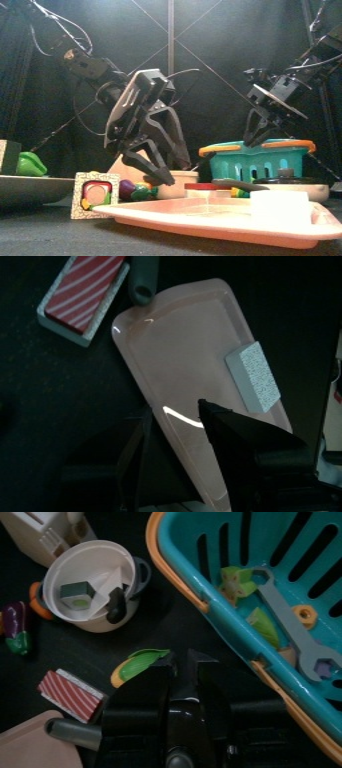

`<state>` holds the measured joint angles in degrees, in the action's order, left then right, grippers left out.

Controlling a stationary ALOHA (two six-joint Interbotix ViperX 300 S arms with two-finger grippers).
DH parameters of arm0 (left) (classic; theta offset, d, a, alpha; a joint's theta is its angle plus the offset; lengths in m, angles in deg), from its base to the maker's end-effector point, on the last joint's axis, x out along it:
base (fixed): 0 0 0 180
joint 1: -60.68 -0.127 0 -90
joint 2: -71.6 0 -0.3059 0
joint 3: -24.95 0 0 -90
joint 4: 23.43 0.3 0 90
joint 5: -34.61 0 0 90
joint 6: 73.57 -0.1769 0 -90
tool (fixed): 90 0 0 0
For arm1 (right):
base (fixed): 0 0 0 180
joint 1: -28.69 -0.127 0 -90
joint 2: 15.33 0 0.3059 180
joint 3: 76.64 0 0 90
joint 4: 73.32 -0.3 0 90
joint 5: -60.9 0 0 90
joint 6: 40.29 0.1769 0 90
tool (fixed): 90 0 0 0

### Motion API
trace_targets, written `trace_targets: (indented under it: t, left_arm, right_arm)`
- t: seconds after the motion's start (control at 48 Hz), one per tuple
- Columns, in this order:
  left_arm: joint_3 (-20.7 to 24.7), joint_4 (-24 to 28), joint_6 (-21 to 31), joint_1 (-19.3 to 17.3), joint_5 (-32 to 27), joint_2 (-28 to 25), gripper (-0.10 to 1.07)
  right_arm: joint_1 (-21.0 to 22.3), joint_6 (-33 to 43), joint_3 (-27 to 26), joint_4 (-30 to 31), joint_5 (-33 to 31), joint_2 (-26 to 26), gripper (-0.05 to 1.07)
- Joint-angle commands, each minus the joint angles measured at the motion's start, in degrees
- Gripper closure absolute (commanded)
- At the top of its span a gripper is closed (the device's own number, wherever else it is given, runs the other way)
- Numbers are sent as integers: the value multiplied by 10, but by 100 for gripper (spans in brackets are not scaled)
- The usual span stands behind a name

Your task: Straighten out plate horizontally

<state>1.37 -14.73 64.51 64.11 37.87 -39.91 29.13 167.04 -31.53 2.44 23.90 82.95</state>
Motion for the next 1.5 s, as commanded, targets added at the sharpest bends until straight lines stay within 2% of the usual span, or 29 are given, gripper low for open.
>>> trace_targets:
  t: [0.0, 0.208, 0.333, 0.521, 0.667, 0.854, 1.021, 1.208, 1.479]
  left_arm:
    - [-1, 15, -3, -11, 14, 29, 17]
    - [-31, 54, -19, -34, 54, 74, 17]
    - [-64, 58, -36, -44, 89, 98, 17]
    - [-135, 60, -68, -53, 160, 138, 17]
    - [-179, 46, -86, -56, 228, 156, 17]
    - [-211, 38, -99, -57, 238, 161, 17]
    - [-240, 37, -110, -56, 264, 171, 17]
    - [-273, 30, -112, -60, 306, 205, 17]
    - [-326, -23, -121, -60, 326, 259, 17]
  right_arm:
    - [-1, -3, -17, -2, 25, 6, 40]
    - [-10, -3, -27, -37, 108, 25, 40]
    - [-44, -3, -25, -75, 127, 34, 39]
    - [-121, -1, -25, -127, 127, 40, 40]
    - [-168, -3, -31, -175, 118, 15, 39]
    - [-209, -3, -41, -212, 111, -25, 39]
    - [-216, -4, -59, -234, 84, -80, 37]
    - [-224, -4, -77, -250, 42, -120, 32]
    - [-233, -3, -85, -272, 29, -154, 29]
